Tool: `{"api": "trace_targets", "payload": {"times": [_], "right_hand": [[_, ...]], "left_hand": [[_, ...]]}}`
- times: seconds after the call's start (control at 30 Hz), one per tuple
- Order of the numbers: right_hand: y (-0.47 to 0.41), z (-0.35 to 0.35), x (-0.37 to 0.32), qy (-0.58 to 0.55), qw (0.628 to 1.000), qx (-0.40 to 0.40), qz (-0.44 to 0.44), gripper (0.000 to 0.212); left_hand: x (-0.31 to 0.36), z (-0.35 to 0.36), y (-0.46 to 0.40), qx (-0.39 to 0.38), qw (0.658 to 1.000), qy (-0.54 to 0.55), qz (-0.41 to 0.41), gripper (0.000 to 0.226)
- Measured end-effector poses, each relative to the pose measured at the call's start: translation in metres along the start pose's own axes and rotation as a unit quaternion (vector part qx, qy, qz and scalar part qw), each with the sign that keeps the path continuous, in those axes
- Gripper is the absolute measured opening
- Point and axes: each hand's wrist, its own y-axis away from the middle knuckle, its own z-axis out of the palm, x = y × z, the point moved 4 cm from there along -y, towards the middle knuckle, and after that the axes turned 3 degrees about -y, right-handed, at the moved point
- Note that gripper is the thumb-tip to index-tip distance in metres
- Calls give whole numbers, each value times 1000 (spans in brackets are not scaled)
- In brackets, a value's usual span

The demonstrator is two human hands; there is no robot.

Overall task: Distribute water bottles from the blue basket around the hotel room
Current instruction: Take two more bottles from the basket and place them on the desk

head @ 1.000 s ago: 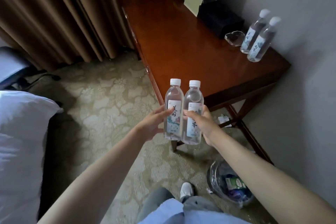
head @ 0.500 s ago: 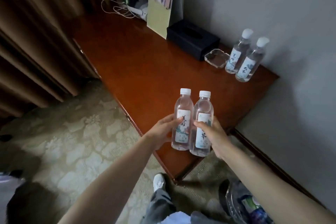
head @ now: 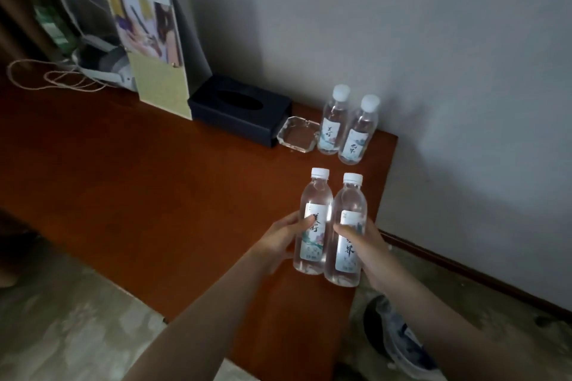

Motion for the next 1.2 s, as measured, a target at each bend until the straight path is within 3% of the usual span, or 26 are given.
{"api": "trace_targets", "payload": {"times": [0.07,0.17,0.4,0.63,0.87,1.2], "right_hand": [[-11,-8,-5,-10,1000,-4,-2,39],[-26,-23,-12,-22,1000,4,-3,51],[-68,-66,-51,-67,992,97,-43,34],[-110,-82,-86,-65,981,147,-109,63],[-135,-83,-100,-15,981,136,-136,76],[-146,-80,-107,3,981,114,-155,79]], "left_hand": [[10,5,-12,-1,1000,-5,0,42],[14,10,-29,2,1000,6,-9,53],[10,2,-58,19,997,49,-55,29],[8,-1,-65,40,991,104,-69,28],[12,-1,-62,36,992,95,-69,28],[15,2,-61,42,992,97,-64,25]]}}
